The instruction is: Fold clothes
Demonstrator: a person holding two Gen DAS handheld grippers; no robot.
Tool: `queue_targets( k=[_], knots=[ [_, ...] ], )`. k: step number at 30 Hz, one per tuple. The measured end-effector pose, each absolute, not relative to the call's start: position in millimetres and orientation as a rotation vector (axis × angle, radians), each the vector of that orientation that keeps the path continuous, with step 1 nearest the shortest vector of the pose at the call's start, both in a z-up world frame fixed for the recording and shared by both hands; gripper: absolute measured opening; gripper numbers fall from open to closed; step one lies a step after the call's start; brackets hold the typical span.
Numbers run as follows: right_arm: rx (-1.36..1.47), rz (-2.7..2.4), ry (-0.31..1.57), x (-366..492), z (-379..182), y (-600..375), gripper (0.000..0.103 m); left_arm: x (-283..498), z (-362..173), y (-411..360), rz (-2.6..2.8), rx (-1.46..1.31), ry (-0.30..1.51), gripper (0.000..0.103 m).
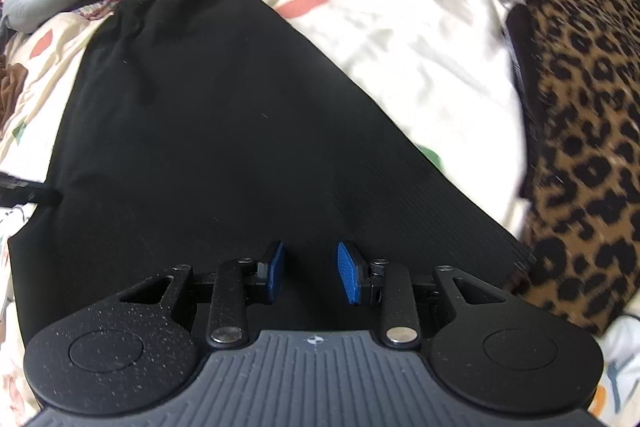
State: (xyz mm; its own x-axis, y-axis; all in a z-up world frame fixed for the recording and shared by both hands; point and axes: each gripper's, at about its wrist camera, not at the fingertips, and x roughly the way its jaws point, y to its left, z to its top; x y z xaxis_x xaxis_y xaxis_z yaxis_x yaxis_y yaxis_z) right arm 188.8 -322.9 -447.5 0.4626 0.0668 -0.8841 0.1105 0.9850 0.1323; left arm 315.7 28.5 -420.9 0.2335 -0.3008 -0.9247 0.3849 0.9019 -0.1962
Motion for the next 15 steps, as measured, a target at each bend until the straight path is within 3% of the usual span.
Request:
queue_targets(
  k=[15],
  knots=[
    [0.213,-0.082,1.066,158.2,-405.6,-341.2,0.036,266.2,-379.1,90.6,-0.396,-0.040,1.215,0.030]
  ],
)
